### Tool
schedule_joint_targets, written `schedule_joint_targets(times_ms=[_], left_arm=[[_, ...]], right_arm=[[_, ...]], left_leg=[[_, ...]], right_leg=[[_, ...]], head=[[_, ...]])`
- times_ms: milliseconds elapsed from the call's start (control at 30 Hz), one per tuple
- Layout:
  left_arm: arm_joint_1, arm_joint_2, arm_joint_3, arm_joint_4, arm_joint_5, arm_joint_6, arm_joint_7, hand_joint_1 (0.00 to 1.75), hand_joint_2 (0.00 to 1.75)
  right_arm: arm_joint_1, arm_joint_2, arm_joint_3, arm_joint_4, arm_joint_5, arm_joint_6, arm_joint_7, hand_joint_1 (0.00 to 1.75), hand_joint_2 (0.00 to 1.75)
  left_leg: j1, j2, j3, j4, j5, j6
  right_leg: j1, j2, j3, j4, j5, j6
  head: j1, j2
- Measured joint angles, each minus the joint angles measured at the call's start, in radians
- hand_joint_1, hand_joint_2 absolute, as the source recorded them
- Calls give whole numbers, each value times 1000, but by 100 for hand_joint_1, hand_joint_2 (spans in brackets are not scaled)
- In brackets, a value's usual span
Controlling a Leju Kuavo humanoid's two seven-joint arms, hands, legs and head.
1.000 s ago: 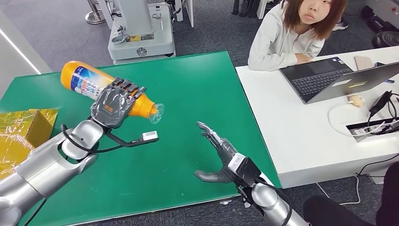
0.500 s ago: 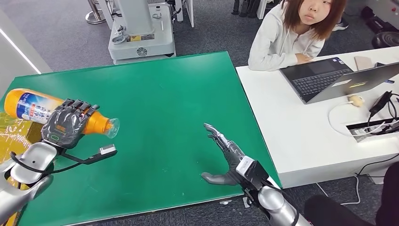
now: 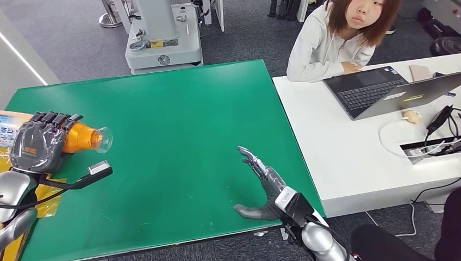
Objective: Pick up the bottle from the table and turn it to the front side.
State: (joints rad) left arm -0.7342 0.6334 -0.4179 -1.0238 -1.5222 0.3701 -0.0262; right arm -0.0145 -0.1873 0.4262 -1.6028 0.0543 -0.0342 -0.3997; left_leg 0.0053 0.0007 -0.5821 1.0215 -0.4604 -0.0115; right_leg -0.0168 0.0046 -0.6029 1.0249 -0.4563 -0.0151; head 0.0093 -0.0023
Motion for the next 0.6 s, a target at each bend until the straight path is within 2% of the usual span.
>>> schedule_joint_targets(times_ms=[367,600], left_arm=[[-38,-53,28,36,4,-47,-7,175,175],[15,-32,86,88,72,-21,-13,175,175]], right_arm=[[32,1,-10,-34,14,2,10,0,175],[37,-3,-20,-29,-2,10,4,0,175]], left_leg=[[0,1,0,1,0,0],[1,1,0,0,0,0]], right_leg=[[0,1,0,0,1,-1],[0,1,-1,0,1,-1]], head=[[0,0],[0,0]])
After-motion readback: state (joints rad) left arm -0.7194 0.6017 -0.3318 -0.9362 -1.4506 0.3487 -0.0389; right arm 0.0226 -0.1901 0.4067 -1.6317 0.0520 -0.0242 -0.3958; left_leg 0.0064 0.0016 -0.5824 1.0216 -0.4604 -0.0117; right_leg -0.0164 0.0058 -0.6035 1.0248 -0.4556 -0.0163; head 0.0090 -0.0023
